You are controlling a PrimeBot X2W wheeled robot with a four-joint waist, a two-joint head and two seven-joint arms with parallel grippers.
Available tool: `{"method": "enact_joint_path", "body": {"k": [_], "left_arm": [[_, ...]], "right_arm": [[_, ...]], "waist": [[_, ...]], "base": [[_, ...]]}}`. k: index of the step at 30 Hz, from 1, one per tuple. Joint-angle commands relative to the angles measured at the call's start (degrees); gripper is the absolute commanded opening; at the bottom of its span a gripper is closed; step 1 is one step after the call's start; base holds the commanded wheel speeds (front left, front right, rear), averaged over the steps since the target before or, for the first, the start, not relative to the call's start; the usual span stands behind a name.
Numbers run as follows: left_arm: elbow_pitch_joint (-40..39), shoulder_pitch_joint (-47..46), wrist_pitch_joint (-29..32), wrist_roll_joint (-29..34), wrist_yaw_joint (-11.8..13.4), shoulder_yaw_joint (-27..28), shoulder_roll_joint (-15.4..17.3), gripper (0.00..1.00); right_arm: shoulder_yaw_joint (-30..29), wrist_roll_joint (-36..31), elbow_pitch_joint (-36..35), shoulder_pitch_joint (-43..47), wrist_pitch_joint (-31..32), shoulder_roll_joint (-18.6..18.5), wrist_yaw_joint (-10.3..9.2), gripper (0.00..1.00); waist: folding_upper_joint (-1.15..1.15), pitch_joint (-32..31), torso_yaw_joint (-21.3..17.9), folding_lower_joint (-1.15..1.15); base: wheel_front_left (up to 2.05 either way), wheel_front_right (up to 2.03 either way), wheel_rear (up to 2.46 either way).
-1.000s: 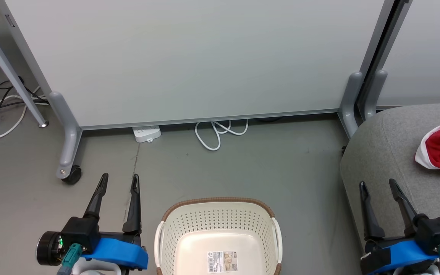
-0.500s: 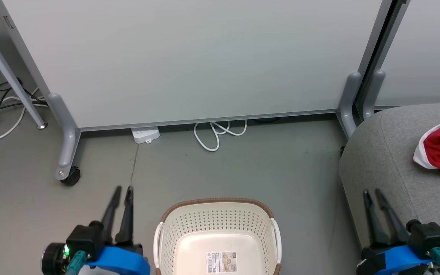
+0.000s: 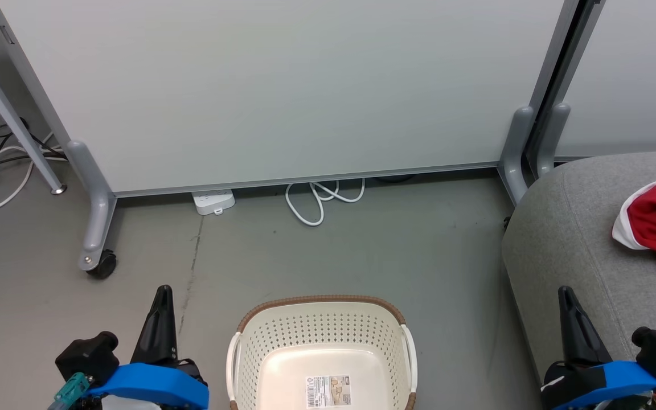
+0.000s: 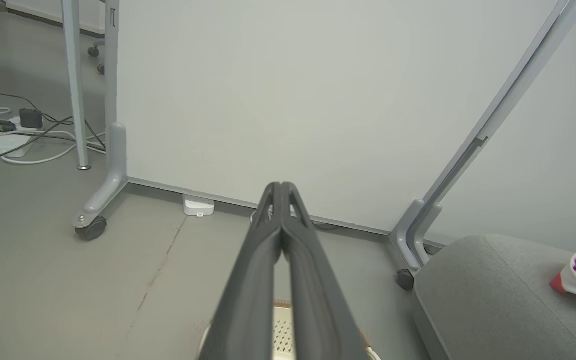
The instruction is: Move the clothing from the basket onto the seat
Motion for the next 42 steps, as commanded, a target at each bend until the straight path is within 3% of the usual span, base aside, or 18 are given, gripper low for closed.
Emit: {"method": "enact_joint_path", "body": {"k": [1,42], "left_arm": [[-1.07,-1.68,0.55,-2.56,-0.1,0.68,0.02,0.0],[-1.61,-3.2,8.93,-35.81,-0.33,4.89,-0.1,0.0]], "right_arm": [[-0.06,2.77,-1.16,-1.31,0.58,-0.21,0.0,0.0],[-0.8,37.42,-1.37,-3.29,8.89,-0.28,0.01,0.0]], "waist": [[0.0,0.0,-0.05,0.0],[0.0,0.01,-1.52,0.0]], "base": [[0.0,0.0,0.0],[0.0,0.0,0.0]]}}
